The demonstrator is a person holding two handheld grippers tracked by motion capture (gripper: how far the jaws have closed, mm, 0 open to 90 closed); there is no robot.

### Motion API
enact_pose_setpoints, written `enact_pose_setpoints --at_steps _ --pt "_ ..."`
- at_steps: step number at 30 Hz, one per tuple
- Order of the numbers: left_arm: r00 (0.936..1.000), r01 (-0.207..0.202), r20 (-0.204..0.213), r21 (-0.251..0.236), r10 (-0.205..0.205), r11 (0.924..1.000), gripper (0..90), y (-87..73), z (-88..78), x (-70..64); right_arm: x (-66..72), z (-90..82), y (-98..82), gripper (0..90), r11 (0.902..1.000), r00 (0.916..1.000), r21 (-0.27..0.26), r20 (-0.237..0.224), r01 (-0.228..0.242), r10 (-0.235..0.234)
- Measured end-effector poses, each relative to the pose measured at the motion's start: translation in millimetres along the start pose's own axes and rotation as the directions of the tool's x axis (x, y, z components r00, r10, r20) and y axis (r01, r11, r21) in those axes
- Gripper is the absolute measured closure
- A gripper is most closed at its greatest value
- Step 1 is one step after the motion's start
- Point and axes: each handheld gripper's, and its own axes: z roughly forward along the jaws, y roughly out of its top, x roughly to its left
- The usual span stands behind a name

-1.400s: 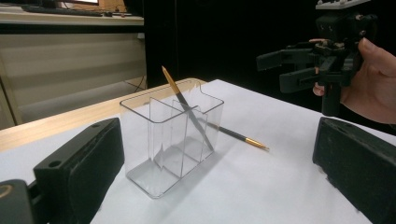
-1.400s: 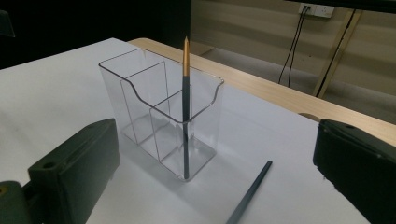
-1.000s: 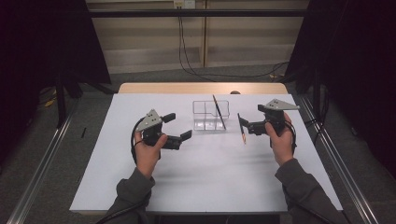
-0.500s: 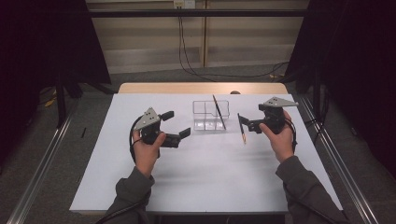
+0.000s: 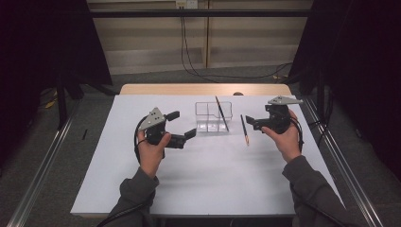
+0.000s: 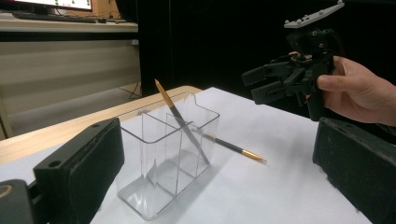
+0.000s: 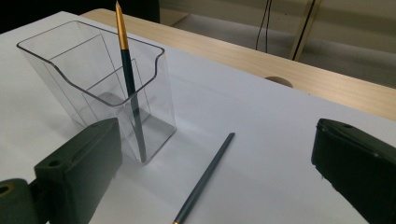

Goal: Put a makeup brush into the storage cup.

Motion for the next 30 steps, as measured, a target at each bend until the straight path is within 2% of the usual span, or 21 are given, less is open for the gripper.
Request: enact_pose_setpoints --at_steps 1,3,4,5,7,8,9,12,13,18,19,20,22,23,24,26,30 --pt "1.0 -0.002 -0.009 0.0 0.002 1.0 1.9 0.2 0.4 -0.8 0.4 0.0 0.7 1.4 1.0 1.0 0.007 0.003 -0.002 0.002" --pt "1.0 -0.001 0.002 0.0 0.001 1.0 1.9 0.3 1.1 -0.8 0.5 -0.1 1.6 1.7 0.9999 1.0 0.016 0.004 -0.004 0.004" --pt "0.9999 -0.001 -0.01 0.003 0.001 1.0 1.9 0.4 1.3 -1.7 0.9 -0.2 2.0 2.0 0.9997 1.0 0.023 0.006 -0.005 0.005" --pt "1.0 -0.003 0.001 -0.002 0.003 1.0 1.9 0.2 2.1 -1.4 1.3 0.2 2.2 1.9 0.9995 0.9999 0.031 0.009 -0.006 0.005" --pt "1.0 -0.008 -0.004 0.007 0.008 0.9999 1.9 1.2 2.4 -2.2 2.0 0.5 2.5 2.2 0.9982 0.9999 0.059 0.008 -0.01 0.01" --pt "0.9998 -0.02 0.009 0.006 0.02 0.9998 1.9 1.9 3.1 -1.9 2.2 1.1 2.6 2.2 0.9976 0.9999 0.069 0.012 -0.006 0.005" --pt "0.9999 -0.011 -0.002 0.004 0.011 0.9999 1.9 2.2 3.6 -3.8 2.6 1.2 2.5 2.4 0.9967 0.9999 0.081 0.011 -0.003 0.002" --pt "0.9998 -0.015 0.011 0.005 0.015 0.9999 1.9 2.7 4.0 -3.6 2.5 2.3 2.9 2.7 0.9941 0.9999 0.109 0.011 -0.003 0.002" --pt "0.9999 -0.011 0.001 0.003 0.011 0.9999 1.9 2.8 4.2 -4.4 2.8 2.3 3.2 2.8 0.9926 0.9998 0.121 0.016 -0.008 0.006" --pt "0.9998 -0.018 0.004 0.004 0.018 0.9998 1.9 2.8 4.9 -5.2 2.7 4.5 3.6 2.8 0.9847 0.9996 0.173 0.019 -0.023 0.02" --pt "0.9998 -0.013 0.016 0.006 0.013 0.9999 1.9 2.4 4.9 -4.9 3.0 4.8 3.6 3.1 0.9826 0.9996 0.184 0.021 -0.024 0.021" --pt "0.9999 -0.011 0.003 0.003 0.011 0.9999 1.9 1.9 5.3 -5.5 3.6 5.1 3.8 3.2 0.9797 0.9995 0.199 0.025 -0.026 0.021" --pt "0.9997 -0.023 0.007 0.013 0.023 0.9997 1.9 1.6 4.7 -4.0 4.0 6.1 4.0 3.8 0.9755 0.9995 0.219 0.028 -0.021 0.015" --pt "0.9999 -0.015 -0.003 0.005 0.015 0.9999 1.9 1.4 5.2 -4.7 4.7 6.5 4.5 3.9 0.9722 0.9992 0.233 0.036 -0.027 0.019" --pt "0.9999 -0.011 0.007 0.0 0.011 0.9999 1.9 1.2 5.4 -4.4 4.1 7.4 4.7 4.5 0.9709 0.9995 0.238 0.029 -0.021 0.015" --pt "0.9999 -0.015 0.001 0.009 0.015 0.9999 1.9 1.8 4.9 -4.6 5.2 8.1 5.4 5.2 0.9657 0.999 0.257 0.036 -0.034 0.025" --pt "0.9998 -0.018 0.005 0.009 0.018 0.9998 1.9 1.6 5.2 -4.4 5.3 10.2 5.8 6.4 0.9574 0.9993 0.288 0.035 -0.023 0.014"
